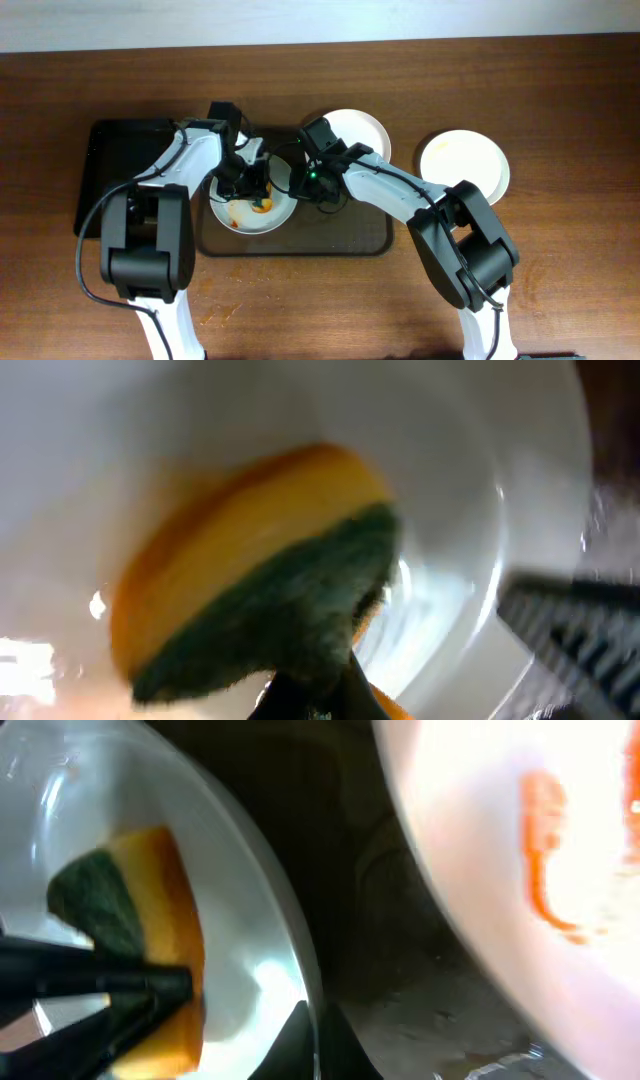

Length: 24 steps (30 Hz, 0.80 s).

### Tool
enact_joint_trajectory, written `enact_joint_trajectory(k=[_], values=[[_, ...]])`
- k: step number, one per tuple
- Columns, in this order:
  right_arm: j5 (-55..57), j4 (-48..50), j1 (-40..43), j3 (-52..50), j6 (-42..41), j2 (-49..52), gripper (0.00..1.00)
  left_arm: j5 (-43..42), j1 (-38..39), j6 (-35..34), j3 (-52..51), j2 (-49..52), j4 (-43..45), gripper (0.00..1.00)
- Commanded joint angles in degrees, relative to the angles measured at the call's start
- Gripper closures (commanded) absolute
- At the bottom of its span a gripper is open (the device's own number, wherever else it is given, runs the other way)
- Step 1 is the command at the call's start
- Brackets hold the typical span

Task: Clean dirty plates on tray and stack at the side
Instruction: 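Scrub the held plate with the sponge in the left gripper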

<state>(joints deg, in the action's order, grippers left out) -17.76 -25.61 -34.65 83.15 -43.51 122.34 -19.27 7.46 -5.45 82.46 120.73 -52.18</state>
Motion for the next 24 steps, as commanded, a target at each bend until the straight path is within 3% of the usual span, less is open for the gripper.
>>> enact_joint_trajectory(k=[1,5,10,13,15,17,19,21,23,24], values=[[0.2,-0.5,-0.2,0.8,0.2,1.0,0.96,32.8,-2.6,-24.9,-2.8,5.7,-1.4,0.99],[0.2,-0.5,-0.2,0.8,0.2,1.0,0.96,35.5,-2.4,-25.7,-2.8,5.7,-6.9,0.99],[0.2,-0.5,-0.2,0.8,0.2,1.0,0.96,19.8,-1.0,-3.1,-2.8,5.7,-10.9,0.99],[0.2,-0.5,-0.2,0.8,0.2,1.0,0.96,1.1,-0.5,15.8,-2.8,5.7,-7.8,0.99],[0.2,-0.5,-0.2,0.8,0.2,1.0,0.96,-4.7,-0.5,19.3,-2.8,5.7,-3.8,0.99],[0.2,-0.5,-0.2,0.8,0.2,1.0,0.96,-5.6,-0.5,18.7,-2.8,5.7,1.6,0.99],[0.2,-0.5,-0.2,0.8,0.2,1.0,0.96,-1.4,-0.5,10.9,-2.8,5.7,7.9,0.99],[0.2,-0.5,-0.2,0.8,0.2,1.0,0.96,12.2,-0.5,-1.2,-2.8,5.7,10.4,0.99],[0.2,-0.5,-0.2,0.8,0.2,1.0,0.96,32.6,-0.5,-20.8,-2.8,5.7,6.2,0.99],[0.2,-0.5,-0.2,0.8,0.2,1.0,0.96,36.2,-0.5,-23.7,-2.8,5.7,3.6,0.99]])
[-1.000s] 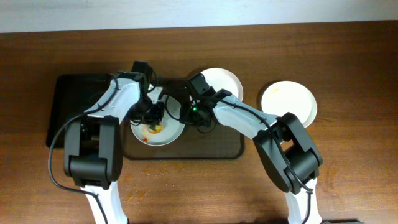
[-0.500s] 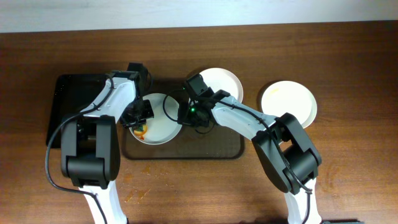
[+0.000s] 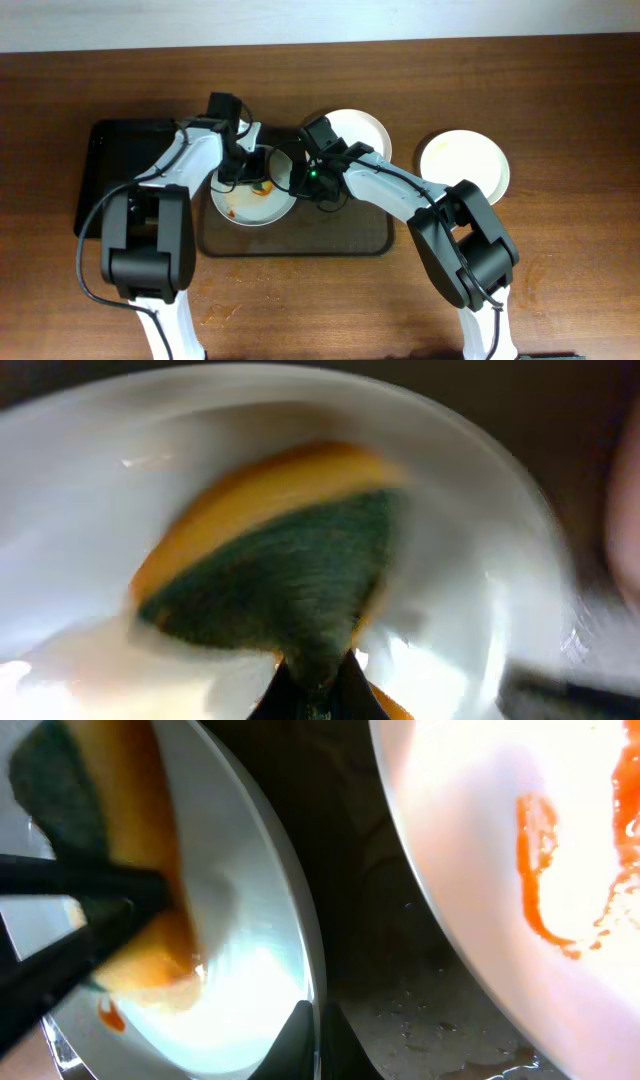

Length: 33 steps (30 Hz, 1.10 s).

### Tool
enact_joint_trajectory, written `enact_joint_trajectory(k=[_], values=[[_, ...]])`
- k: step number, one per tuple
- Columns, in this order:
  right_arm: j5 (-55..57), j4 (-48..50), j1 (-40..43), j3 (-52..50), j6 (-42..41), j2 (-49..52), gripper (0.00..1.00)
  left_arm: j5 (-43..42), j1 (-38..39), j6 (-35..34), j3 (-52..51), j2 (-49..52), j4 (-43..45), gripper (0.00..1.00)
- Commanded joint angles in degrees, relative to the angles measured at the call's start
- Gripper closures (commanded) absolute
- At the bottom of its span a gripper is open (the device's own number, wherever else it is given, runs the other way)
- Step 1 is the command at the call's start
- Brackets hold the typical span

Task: Clean dirty plates on tray and stack at the side
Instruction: 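Scrub the held plate with the sponge in the left gripper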

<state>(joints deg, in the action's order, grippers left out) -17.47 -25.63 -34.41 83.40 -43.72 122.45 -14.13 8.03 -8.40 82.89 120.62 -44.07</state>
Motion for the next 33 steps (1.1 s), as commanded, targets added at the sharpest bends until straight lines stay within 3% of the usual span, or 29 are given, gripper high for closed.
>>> enact_joint_trajectory(k=[1,3,5,6,11,12,16,18,21,24,28,30,33], values=[[-0.1,-0.4,-0.4,0.5,0.4,0.9,0.96,31.5,-1.0,-20.7,-3.2,5.8,-6.1,0.99],[-0.1,-0.3,-0.4,0.5,0.4,0.9,0.96,31.2,-1.0,-19.7,-3.2,5.8,-11.1,0.99],[-0.1,-0.3,-0.4,0.5,0.4,0.9,0.96,22.1,-1.0,-7.8,-3.2,5.8,-14.0,0.99],[-0.1,-0.3,-0.4,0.5,0.4,0.9,0.96,13.6,-1.0,0.2,-3.2,5.8,-15.6,0.99],[-0.1,-0.3,-0.4,0.5,0.4,0.9,0.96,-12.7,-1.0,21.0,-3.2,5.8,-19.6,0.99],[-0.1,-0.3,-0.4,0.5,0.4,0.9,0.96,-14.6,-1.0,22.8,-3.2,5.8,-19.0,0.99],[-0.1,-0.3,-0.4,0.5,0.4,0.9,0.96,-14.0,-1.1,20.6,-3.2,5.8,-12.6,0.99],[-0.1,-0.3,-0.4,0.5,0.4,0.9,0.96,-3.5,-1.0,6.4,-3.2,5.8,-5.4,0.99],[-0.1,-0.3,-0.4,0.5,0.5,0.9,0.96,22.1,-1.0,-16.3,-3.2,5.8,-3.8,0.99],[0.1,-0.5,-0.4,0.5,0.9,0.9,0.96,34.6,-1.0,-25.7,-3.2,5.8,-8.7,0.99],[0.1,-0.5,-0.4,0.5,0.9,0.9,0.96,34.8,-1.0,-23.4,-3.2,5.8,-15.9,0.99],[0.1,-0.5,-0.4,0.5,0.9,0.9,0.96,30.1,-1.1,-15.1,-3.2,5.8,-19.3,0.99],[0.1,-0.5,-0.4,0.5,0.9,0.9,0.96,14.4,-1.1,0.0,-3.2,5.8,-19.6,0.99]])
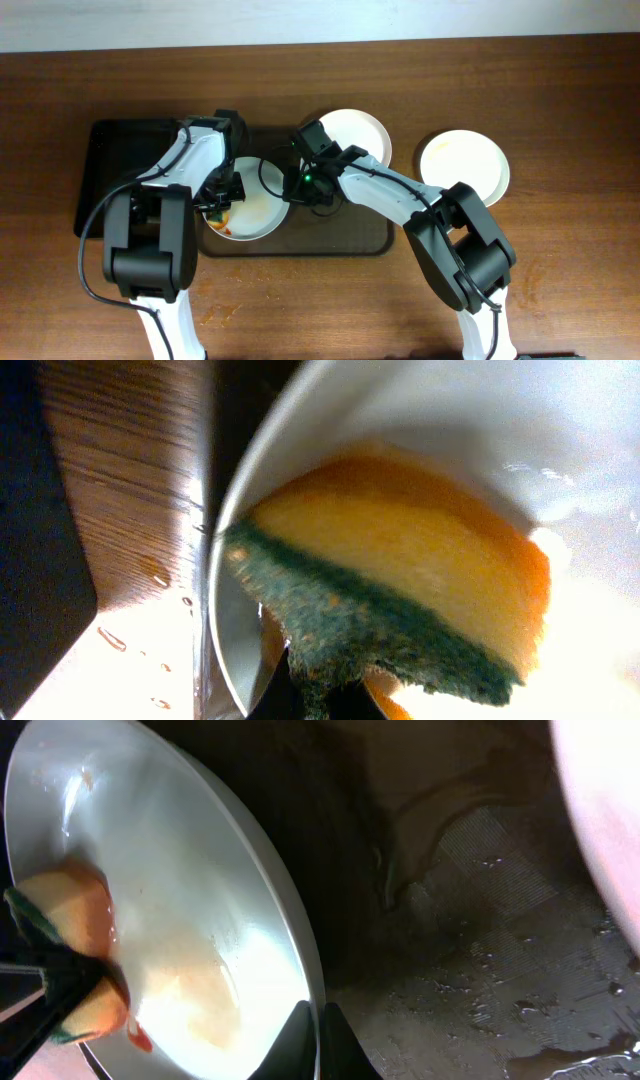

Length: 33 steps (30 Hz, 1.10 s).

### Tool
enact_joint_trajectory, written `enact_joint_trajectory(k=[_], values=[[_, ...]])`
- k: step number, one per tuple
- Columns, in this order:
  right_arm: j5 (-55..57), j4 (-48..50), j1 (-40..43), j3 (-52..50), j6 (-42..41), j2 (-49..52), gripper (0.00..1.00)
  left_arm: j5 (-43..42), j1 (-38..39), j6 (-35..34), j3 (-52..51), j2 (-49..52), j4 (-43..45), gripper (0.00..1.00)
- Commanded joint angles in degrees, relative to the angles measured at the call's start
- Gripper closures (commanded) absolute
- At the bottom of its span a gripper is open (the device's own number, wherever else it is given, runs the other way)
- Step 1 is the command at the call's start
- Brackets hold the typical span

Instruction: Clean dirty plates on tray and stack at the side

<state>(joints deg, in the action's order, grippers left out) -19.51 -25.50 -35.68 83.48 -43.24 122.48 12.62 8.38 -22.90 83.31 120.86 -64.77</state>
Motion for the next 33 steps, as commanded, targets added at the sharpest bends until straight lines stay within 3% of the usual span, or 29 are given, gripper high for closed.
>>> enact_joint_trajectory(k=[1,2,7,12,16,18,20,21,22,28,33], values=[[2.1,-0.6,0.8,0.4,0.4,0.9,0.96,-23.1,-1.5,22.8,-3.6,5.6,3.3,0.99],[2.1,-0.7,0.8,0.4,0.4,0.9,0.96,-33.6,-1.5,28.3,-3.4,5.6,5.7,0.99],[1.9,-0.7,0.8,0.4,0.8,0.9,0.96,-45.0,-2.8,28.9,5.0,5.6,7.1,0.99],[2.0,-0.7,0.8,0.4,0.8,0.9,0.96,-40.9,-6.4,19.2,16.1,5.6,6.9,0.99],[2.8,0.0,0.8,0.4,0.6,1.7,0.95,-39.8,-9.4,16.8,22.2,5.6,6.2,0.99],[2.8,0.9,0.8,0.4,-0.5,2.6,0.81,-40.0,-9.7,16.7,22.6,5.6,5.9,0.99],[1.9,1.6,0.9,0.4,-0.8,3.5,0.78,-39.9,-9.7,16.7,22.6,5.6,5.7,0.99],[1.6,1.6,0.9,0.4,-0.8,3.6,0.91,-39.8,-9.7,16.7,22.6,5.6,5.8,0.99],[0.4,1.5,1.0,0.5,-0.7,3.6,0.96,-39.7,-9.7,16.7,22.6,5.6,5.8,0.99],[-5.0,-5.9,4.0,4.3,11.7,-3.1,0.96,-36.2,-9.6,16.7,22.6,5.6,5.8,0.99],[19.3,-20.5,4.1,4.3,18.5,-17.0,0.96,-34.1,-9.5,16.7,22.6,5.6,5.6,0.99]])
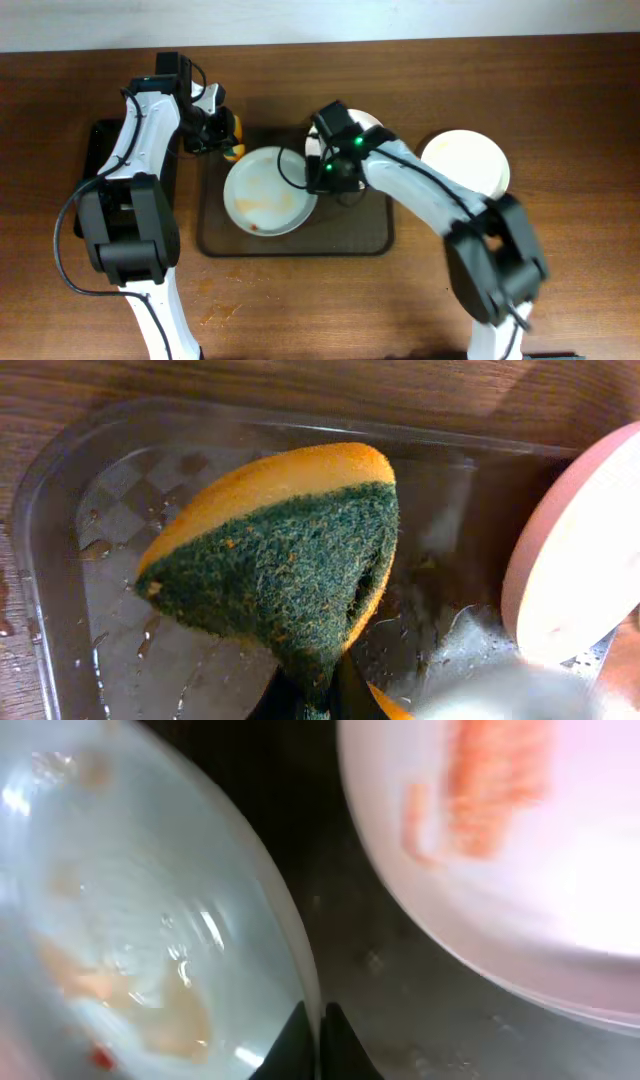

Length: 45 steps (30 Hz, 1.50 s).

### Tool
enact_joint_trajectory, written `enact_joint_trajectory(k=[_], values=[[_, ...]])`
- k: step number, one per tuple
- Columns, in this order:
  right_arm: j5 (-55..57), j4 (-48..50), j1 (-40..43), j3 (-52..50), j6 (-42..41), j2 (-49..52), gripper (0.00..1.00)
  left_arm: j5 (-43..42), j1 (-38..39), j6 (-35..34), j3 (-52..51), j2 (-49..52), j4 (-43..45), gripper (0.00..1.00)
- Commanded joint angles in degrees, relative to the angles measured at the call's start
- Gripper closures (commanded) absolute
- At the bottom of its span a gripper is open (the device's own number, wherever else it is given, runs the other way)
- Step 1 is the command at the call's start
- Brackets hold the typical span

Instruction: Clean dirty plates on tray and stack at the side

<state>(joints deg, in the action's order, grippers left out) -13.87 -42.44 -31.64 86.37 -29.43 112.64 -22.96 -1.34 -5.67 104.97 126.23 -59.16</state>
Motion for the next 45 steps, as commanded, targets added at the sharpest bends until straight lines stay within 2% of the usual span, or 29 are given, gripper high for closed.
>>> enact_joint_trajectory(k=[1,5,6,12,17,21,23,25,27,29,33,38,40,41,43,45], values=[[18.2,-5.6,-0.2,1.4,5.2,-9.0,0.96,1.4,0.2,-0.5,0.9,0.2,-0.1,0.99],[40.1,-9.1,-3.3,1.4,5.2,-14.0,0.96,1.4,0.2,-0.5,0.9,0.2,0.0,0.99],[47.9,-9.2,-5.8,1.4,5.2,-14.4,0.96,1.4,0.2,-0.5,0.9,0.2,0.0,0.99],[76.2,-8.6,-18.2,1.4,5.2,-14.4,0.96,1.4,0.2,-0.5,0.9,0.2,0.0,0.99],[90.6,-6.4,-25.2,1.4,5.2,-14.4,0.96,1.4,0.2,-0.5,0.9,0.2,-0.1,0.99],[92.5,-4.9,-26.2,1.4,5.2,-14.4,0.96,1.4,0.2,-0.5,0.9,0.2,-0.1,0.99],[88.6,-3.6,-26.1,1.4,5.2,-14.4,0.96,1.4,0.2,-0.5,0.9,0.2,-0.1,0.99],[75.5,-2.7,-25.2,1.4,4.6,-14.2,0.96,1.4,0.2,-0.5,0.9,0.2,-0.1,0.99],[58.4,-2.8,-23.2,1.2,-1.2,-13.1,0.96,1.9,0.2,-0.5,0.9,0.2,-0.5,0.99],[48.1,-2.8,-21.1,1.2,-5.3,-10.8,0.96,3.6,0.2,-0.5,0.9,0.2,-1.0,0.99],[37.3,-3.2,-18.3,1.2,-10.1,-3.7,0.96,6.1,0.0,-0.5,0.9,0.2,-1.3,0.99],[24.2,-1.1,-13.5,1.2,-10.5,1.3,0.94,6.5,0.0,-0.5,0.9,0.2,-0.9,0.99],[16.7,0.9,-10.9,1.2,-4.9,1.3,0.6,6.5,0.0,-0.5,0.9,0.2,-0.9,0.99],[11.2,2.5,-9.2,1.2,0.2,1.3,0.52,6.5,0.1,-0.5,0.9,0.2,-0.9,0.99],[3.2,4.0,-6.1,1.2,6.6,1.3,0.47,6.5,0.1,-0.5,0.9,0.2,-0.9,0.99],[-2.6,3.0,-2.1,1.2,12.2,1.3,0.46,6.5,0.1,-0.5,0.9,0.2,-0.9,0.99]])
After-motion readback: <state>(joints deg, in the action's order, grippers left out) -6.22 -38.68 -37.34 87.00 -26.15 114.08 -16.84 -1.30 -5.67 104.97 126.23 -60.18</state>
